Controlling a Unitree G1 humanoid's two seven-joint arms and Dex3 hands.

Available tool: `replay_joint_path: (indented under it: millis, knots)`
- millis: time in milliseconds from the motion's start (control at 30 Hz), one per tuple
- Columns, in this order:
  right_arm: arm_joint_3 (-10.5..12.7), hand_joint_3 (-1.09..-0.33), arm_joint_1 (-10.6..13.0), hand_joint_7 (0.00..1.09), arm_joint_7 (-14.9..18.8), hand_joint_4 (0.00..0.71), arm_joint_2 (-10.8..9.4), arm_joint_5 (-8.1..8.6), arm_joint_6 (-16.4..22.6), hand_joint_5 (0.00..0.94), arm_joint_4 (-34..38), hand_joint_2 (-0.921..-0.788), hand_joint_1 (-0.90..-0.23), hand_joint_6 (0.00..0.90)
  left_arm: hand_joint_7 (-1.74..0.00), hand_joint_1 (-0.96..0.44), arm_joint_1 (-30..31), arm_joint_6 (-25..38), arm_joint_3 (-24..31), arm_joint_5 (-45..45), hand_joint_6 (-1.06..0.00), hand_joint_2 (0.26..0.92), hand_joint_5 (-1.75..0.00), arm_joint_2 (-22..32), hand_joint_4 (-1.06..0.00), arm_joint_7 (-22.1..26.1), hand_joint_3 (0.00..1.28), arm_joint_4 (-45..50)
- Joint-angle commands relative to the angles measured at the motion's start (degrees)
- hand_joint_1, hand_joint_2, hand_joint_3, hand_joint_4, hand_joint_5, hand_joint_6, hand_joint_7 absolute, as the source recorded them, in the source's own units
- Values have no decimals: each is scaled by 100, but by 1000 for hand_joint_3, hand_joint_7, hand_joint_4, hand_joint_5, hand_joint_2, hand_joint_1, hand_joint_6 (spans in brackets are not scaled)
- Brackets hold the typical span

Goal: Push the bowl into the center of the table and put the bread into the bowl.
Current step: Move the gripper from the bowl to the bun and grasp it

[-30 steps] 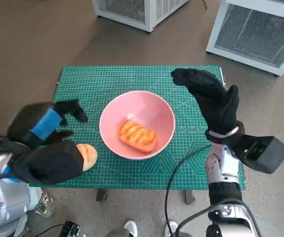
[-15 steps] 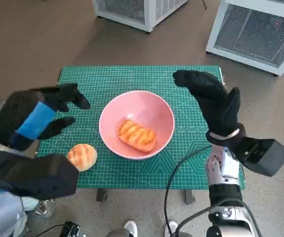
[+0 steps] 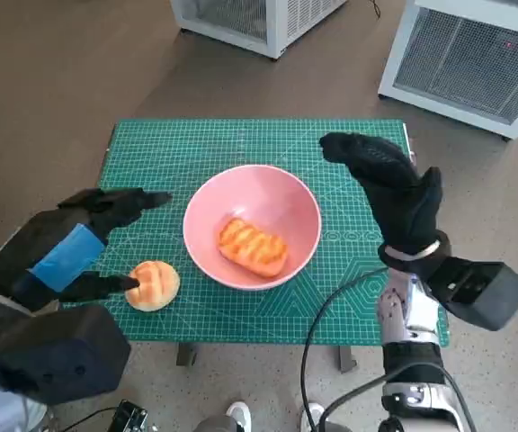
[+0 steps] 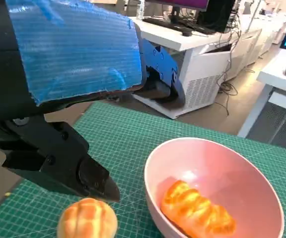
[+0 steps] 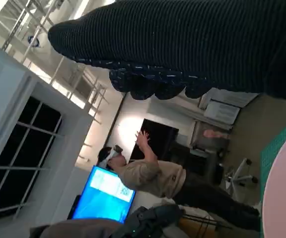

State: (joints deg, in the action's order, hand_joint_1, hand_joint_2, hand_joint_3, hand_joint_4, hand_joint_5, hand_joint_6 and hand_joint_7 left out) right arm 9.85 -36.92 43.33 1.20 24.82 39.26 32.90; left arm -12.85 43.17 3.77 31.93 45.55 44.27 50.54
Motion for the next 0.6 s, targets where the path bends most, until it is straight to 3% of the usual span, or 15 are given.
replay_joint_path:
  millis: [33, 600]
  knots:
    - [3, -723, 162, 585, -92, 184, 9, -52, -16, 3, 66, -921, -694, -1, -72, -358, 466, -72, -175, 152, -189, 662, 0, 6, 0, -93, 4, 154]
    - [-55, -725, 164, 582, -114, 185, 29, -61, -71, 3, 84, -921, -704, -1, -34, -318, 386, 53, -1186, 656, -205, 669, -5, -302, -21, -404, 4, -916]
